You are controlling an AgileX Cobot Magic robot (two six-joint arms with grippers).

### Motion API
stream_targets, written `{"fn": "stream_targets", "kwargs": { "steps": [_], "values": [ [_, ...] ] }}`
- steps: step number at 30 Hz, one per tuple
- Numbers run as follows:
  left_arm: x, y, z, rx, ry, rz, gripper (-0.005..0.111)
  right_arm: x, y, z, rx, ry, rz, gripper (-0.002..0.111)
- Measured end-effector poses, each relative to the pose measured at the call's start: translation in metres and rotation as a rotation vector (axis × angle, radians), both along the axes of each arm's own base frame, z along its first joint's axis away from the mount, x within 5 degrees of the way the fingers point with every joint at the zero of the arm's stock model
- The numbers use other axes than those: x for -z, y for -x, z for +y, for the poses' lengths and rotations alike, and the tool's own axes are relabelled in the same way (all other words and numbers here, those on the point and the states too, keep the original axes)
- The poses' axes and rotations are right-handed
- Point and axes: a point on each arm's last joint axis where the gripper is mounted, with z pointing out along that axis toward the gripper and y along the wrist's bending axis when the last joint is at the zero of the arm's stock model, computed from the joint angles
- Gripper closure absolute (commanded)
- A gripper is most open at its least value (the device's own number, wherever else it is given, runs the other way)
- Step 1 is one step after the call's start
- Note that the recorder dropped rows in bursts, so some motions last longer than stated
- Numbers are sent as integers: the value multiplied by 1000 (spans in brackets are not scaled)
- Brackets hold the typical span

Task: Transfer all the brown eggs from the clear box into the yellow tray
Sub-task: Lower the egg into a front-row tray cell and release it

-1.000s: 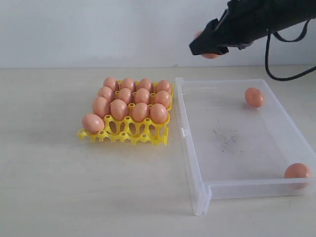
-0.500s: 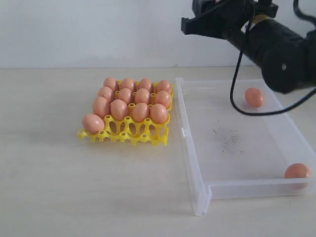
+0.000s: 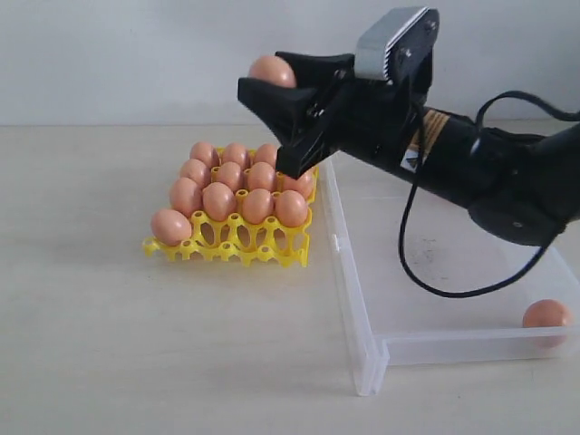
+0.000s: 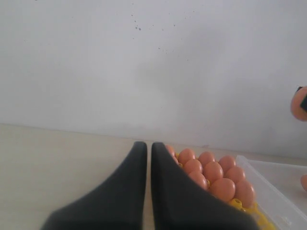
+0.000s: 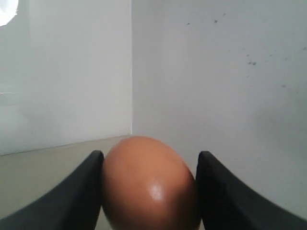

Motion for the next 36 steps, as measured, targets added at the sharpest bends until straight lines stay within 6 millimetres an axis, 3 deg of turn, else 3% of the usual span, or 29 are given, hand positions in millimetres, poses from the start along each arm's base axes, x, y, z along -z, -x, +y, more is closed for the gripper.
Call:
{"fn": "stream_targets", "kwargs": {
  "steps": [8,15,23,36],
  "values": [
    [0,0,0,0,0,0,103,48,-41,42,-304,82,129,109],
    [0,0,0,0,0,0,103,88,-68,59,-369,87,255,109],
    [0,0,0,0,0,0,103,125,-73,69,-394,110,307,109],
    [0,0,0,0,0,0,103,137,-72,83,-359,197,329,109]
  ]
}}
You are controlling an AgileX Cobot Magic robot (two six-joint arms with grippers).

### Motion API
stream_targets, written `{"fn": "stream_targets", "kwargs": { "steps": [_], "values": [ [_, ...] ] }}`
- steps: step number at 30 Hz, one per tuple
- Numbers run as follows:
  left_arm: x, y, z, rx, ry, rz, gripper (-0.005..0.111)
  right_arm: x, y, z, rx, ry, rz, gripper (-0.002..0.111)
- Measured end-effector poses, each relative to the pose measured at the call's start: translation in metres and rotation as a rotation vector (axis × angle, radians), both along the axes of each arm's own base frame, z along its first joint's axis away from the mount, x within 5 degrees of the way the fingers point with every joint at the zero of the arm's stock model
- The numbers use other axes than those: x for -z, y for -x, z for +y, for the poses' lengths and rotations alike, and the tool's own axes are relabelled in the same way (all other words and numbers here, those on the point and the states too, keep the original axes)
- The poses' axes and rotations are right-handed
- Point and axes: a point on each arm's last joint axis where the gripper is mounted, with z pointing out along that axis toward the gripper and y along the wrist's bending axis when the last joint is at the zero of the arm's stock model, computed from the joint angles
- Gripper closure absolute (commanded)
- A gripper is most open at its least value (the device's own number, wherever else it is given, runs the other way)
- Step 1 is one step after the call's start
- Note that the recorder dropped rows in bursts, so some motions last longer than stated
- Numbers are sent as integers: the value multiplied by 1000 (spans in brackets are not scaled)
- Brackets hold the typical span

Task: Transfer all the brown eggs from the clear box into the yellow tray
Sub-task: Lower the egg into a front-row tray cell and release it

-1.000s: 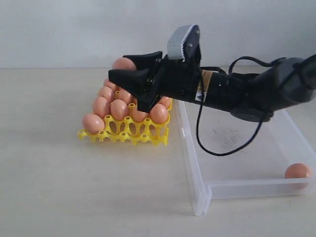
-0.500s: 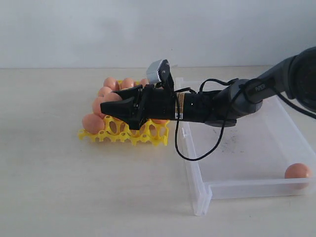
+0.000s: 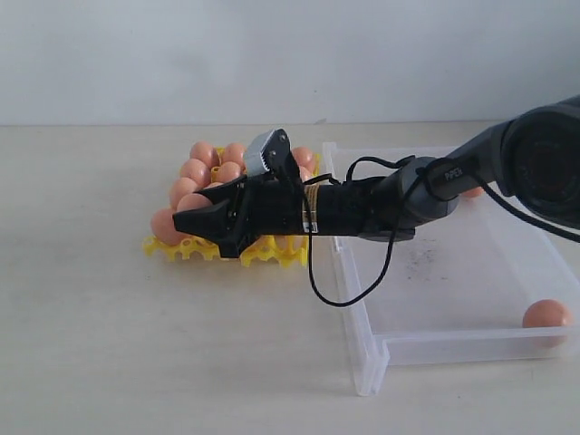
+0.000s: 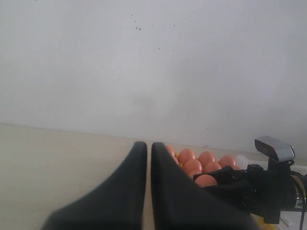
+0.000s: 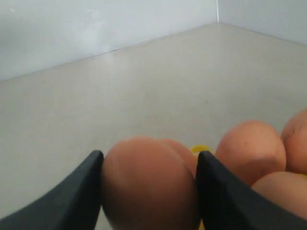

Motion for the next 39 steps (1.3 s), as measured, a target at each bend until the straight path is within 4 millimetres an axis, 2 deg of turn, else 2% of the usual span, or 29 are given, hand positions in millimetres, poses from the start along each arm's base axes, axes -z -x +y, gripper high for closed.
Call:
{"fn": "stream_targets", "kwargs": {
  "steps": [29,39],
  "values": [
    [0,0,0,0,0,0,103,-2,-7,0,75,19,64,109],
    [0,0,0,0,0,0,103,3,-10,-2,116,97,93,109]
  ]
}}
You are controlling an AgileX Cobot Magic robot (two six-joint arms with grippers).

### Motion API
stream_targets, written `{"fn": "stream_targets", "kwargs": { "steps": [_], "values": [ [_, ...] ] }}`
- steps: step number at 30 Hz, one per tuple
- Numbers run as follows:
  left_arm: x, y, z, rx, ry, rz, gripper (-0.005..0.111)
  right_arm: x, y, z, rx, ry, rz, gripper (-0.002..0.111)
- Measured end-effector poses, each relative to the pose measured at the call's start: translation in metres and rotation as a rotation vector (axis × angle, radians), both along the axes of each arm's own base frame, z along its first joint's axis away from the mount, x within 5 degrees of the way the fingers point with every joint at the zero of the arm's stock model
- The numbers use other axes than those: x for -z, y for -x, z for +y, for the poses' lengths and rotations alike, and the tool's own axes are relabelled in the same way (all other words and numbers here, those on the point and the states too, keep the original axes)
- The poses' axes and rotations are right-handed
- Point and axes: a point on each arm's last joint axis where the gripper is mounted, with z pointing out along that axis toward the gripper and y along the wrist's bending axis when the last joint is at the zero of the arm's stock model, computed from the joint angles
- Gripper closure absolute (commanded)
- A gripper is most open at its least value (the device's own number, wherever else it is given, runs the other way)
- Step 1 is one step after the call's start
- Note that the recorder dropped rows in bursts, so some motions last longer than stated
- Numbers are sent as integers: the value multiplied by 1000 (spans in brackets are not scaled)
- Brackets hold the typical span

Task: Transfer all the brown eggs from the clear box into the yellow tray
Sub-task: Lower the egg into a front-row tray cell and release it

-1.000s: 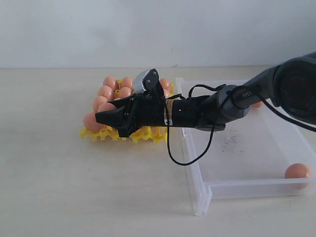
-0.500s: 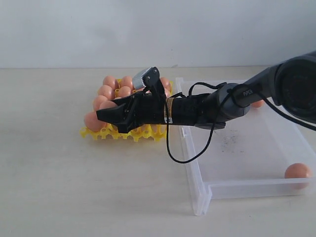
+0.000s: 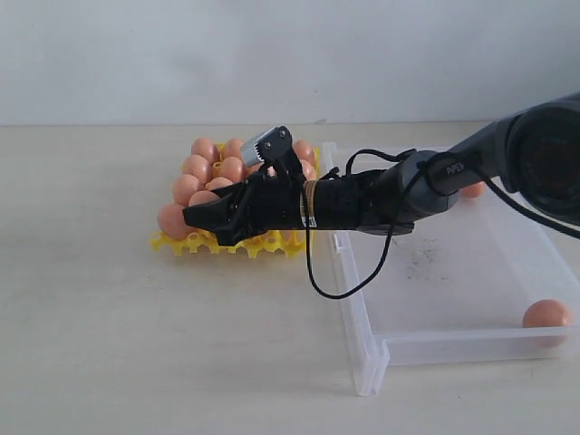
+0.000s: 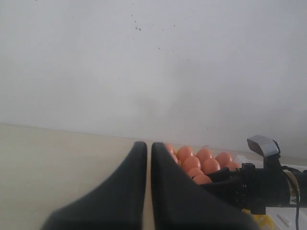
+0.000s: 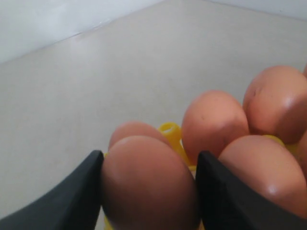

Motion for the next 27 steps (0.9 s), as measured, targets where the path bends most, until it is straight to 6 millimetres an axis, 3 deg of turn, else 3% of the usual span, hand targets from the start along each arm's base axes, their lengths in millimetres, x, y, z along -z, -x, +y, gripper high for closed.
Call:
{"fn": "stream_targets", "kwargs": {
  "steps": [5,13,15,27],
  "values": [
    [0,0,0,0,0,0,103,0,0,0,3,-1,9,100],
    [0,0,0,0,0,0,103,-1,0,0,3,2,21,57],
    [0,0,0,0,0,0,103,-1,-1,0,6,4,25,51],
    [0,0,0,0,0,0,103,-5,0,1,11,7,50,50]
  ]
}}
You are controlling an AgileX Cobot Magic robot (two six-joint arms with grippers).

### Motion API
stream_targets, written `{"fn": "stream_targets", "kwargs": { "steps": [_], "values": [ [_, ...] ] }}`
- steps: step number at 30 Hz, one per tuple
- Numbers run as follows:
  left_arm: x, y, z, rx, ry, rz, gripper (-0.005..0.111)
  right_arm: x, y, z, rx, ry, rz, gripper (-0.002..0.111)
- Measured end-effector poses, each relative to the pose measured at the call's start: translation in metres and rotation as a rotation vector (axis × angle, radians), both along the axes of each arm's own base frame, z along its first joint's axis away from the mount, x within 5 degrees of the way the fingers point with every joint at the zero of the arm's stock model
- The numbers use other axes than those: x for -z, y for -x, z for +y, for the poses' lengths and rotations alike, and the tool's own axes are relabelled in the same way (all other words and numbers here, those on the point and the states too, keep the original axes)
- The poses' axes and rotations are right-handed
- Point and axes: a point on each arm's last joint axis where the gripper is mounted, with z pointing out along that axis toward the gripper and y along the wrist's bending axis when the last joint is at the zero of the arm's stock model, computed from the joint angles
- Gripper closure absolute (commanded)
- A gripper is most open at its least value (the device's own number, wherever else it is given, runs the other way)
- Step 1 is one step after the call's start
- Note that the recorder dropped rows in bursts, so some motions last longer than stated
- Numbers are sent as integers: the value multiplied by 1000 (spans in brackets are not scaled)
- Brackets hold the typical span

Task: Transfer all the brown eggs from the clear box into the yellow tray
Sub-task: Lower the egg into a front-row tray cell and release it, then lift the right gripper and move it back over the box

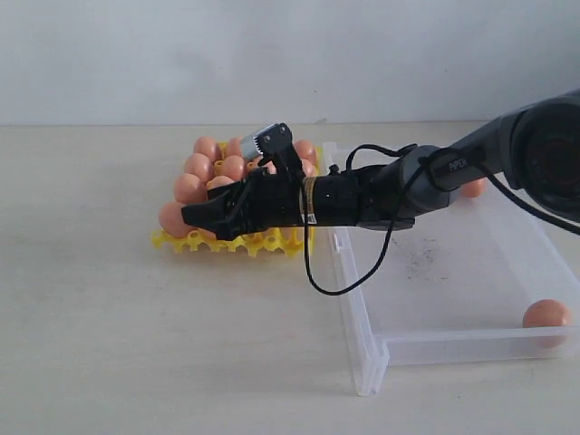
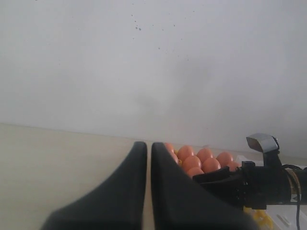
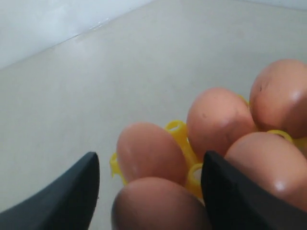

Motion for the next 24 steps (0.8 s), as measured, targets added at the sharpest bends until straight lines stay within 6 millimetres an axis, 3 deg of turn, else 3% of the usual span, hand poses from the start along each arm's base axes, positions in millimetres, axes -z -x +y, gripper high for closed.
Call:
{"fn": "stream_targets", "kwargs": {
  "steps": [6,16,19,22,24],
  "values": [
    [0,0,0,0,0,0,103,-15,-3,-2,40,45,10,50],
    [0,0,0,0,0,0,103,-66,-8,-10,135,107,-27,51],
    [0,0,0,0,0,0,103,-84,-7,-11,158,97,-17,68],
    [0,0,0,0,0,0,103,-101,-3,-14,141,133,-64,108],
    [0,0,0,0,0,0,103,-115,1,-18,121,196,-131,107]
  ]
}}
